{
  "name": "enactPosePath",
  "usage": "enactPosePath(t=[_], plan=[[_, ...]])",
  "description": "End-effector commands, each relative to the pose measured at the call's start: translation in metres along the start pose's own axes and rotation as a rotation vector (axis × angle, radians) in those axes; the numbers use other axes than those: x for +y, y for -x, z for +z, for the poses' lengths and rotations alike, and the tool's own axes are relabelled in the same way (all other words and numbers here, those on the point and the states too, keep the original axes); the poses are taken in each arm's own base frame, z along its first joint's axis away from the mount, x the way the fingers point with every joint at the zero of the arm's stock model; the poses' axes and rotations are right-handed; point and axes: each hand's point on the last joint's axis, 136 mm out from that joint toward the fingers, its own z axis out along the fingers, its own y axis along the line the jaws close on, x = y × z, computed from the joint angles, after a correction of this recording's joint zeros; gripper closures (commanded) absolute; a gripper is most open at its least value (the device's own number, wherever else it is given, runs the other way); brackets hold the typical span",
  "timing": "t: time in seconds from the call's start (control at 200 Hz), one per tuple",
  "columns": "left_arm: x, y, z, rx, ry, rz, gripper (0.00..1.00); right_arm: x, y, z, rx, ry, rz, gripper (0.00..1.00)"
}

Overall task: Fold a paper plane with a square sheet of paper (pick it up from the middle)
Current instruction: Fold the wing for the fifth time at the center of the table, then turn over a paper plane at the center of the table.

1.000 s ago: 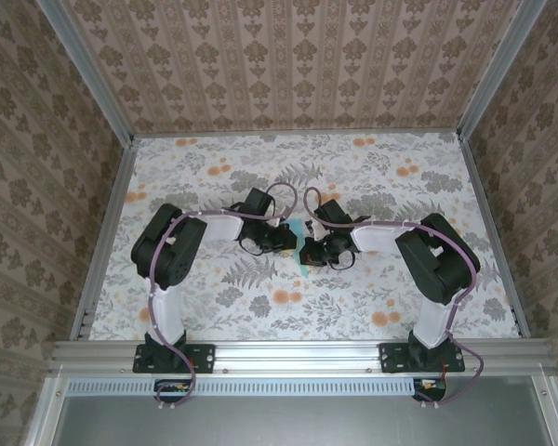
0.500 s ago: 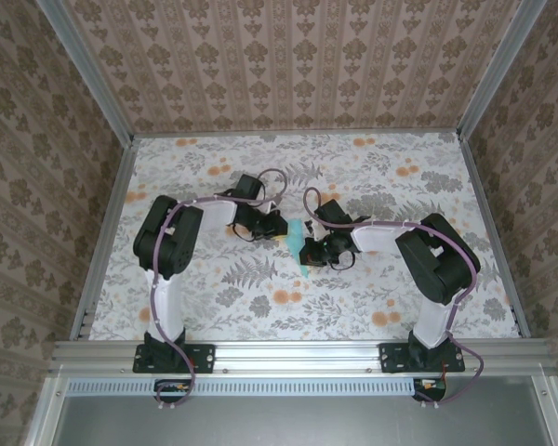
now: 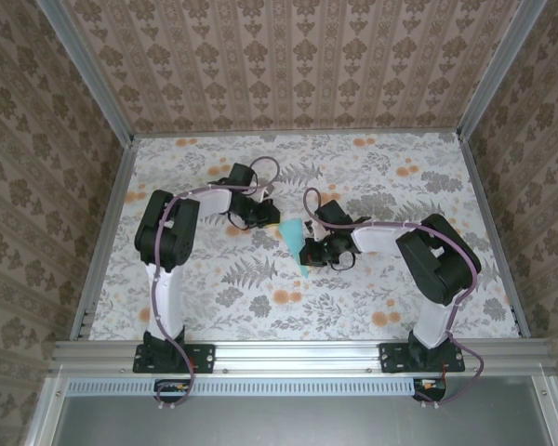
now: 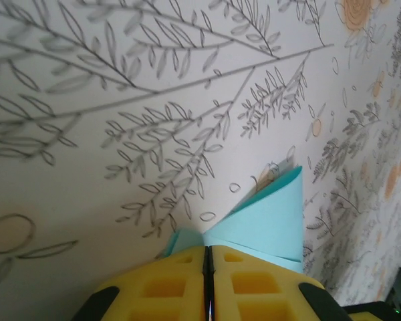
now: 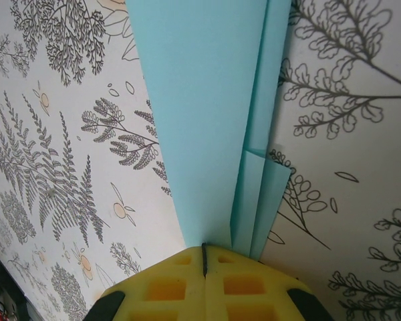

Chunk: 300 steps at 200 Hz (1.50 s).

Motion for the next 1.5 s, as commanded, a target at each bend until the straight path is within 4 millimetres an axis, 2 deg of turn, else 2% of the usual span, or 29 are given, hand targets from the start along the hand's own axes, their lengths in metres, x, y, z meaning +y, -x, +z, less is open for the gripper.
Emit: enactPosePath(t=[0.0,0.105,0.23,0.28,0.355,0.41,0.48,0.495,0.61,0.665,0.72,0.88,1.08,1.23,1.495], plan=[[0.034,0.029,-0.019,-0.096,0.148,0.022,0.88,-0.047,-0.047,-0.001,0.136,-0.178,0.109,0.93],[0.019,0.038,-0.037,-0.131,0.151,0.032,0.82,-0.014,-0.015,-0.014,0.033,-0.089,0.077,0.89],[0.007,0.037,-0.058,-0.164,0.178,0.028,0.74,0.021,0.018,-0.044,-0.098,-0.019,0.027,0.74],[0.002,0.034,-0.065,-0.174,0.193,0.024,0.71,0.03,0.027,-0.056,-0.146,-0.002,0.012,0.69],[-0.005,0.026,-0.073,-0.181,0.233,0.021,0.67,0.034,0.038,-0.073,-0.22,-0.006,0.009,0.61],[-0.006,0.017,-0.078,-0.181,0.284,0.007,0.61,0.029,0.043,-0.086,-0.278,-0.03,0.021,0.54],[-0.006,0.008,-0.082,-0.179,0.339,-0.019,0.55,0.013,0.047,-0.099,-0.349,-0.08,0.05,0.49],[-0.013,0.001,-0.076,-0.164,0.347,-0.007,0.53,0.009,0.047,-0.102,-0.364,-0.09,0.057,0.49],[-0.021,-0.021,-0.069,-0.142,0.421,-0.019,0.44,-0.024,0.043,-0.116,-0.422,-0.153,0.147,0.4],[-0.026,-0.032,-0.064,-0.128,0.452,-0.019,0.39,-0.04,0.038,-0.116,-0.424,-0.175,0.189,0.37],[-0.035,-0.044,-0.056,-0.111,0.464,-0.015,0.37,-0.049,0.036,-0.126,-0.455,-0.186,0.211,0.34],[-0.058,-0.073,-0.031,-0.047,0.458,-0.027,0.33,-0.079,0.027,-0.13,-0.471,-0.256,0.28,0.29],[-0.066,-0.08,-0.009,0.022,0.456,-0.051,0.36,-0.092,0.021,-0.13,-0.476,-0.278,0.315,0.28],[-0.069,-0.083,0.002,0.069,0.45,-0.035,0.37,-0.092,0.02,-0.132,-0.489,-0.266,0.324,0.28],[-0.074,-0.085,0.013,0.109,0.448,0.016,0.26,-0.092,0.018,-0.128,-0.472,-0.256,0.328,0.28]])
